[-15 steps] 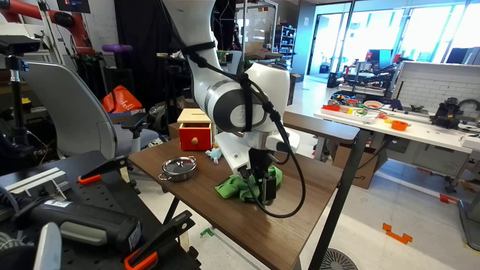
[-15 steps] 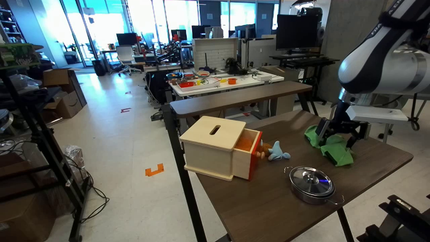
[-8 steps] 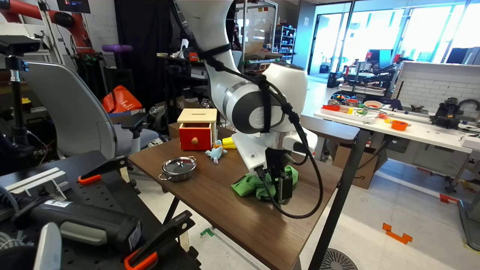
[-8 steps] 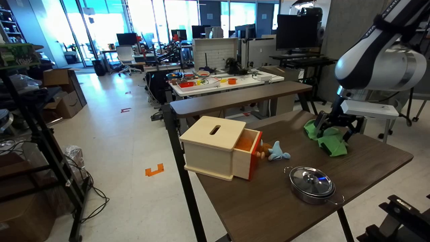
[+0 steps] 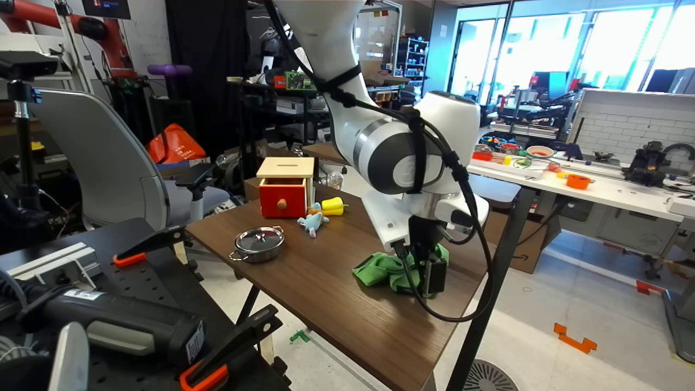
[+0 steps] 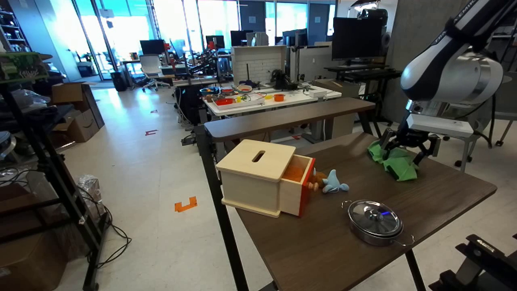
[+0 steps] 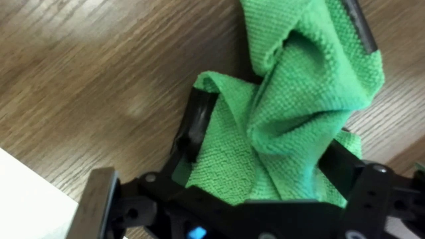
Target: Move the green cloth to the right
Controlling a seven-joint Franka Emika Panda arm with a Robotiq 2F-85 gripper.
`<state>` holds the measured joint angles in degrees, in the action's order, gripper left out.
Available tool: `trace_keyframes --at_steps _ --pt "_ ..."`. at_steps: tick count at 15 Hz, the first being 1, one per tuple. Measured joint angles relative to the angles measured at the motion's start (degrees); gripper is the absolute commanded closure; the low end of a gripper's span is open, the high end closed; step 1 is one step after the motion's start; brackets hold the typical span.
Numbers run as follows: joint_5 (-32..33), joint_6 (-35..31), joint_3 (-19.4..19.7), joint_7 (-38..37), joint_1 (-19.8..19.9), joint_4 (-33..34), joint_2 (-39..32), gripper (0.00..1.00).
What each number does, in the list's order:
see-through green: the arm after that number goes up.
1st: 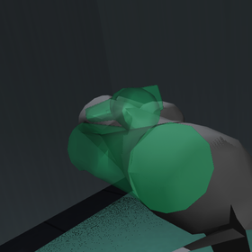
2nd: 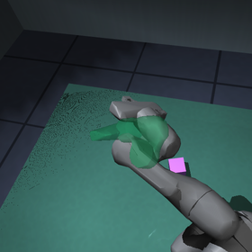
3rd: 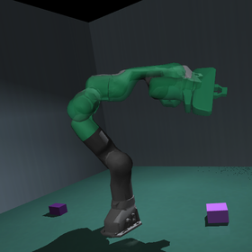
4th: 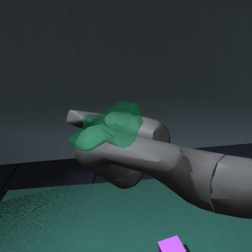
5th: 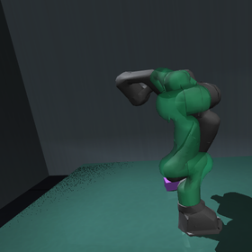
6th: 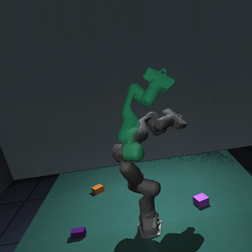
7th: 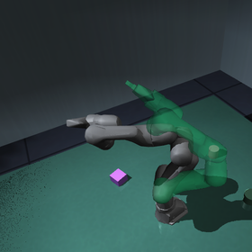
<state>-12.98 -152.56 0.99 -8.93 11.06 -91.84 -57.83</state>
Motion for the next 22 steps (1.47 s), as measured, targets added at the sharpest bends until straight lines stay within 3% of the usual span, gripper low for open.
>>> trace_keyframes --at_steps 14,22 --pt "-0.1 6.5 3.1 -6.3 0.6 12.0 -5.9 0.00" --pt "-0.1 7.5 2.5 -6.1 0.5 11.1 -4.0 0.00"
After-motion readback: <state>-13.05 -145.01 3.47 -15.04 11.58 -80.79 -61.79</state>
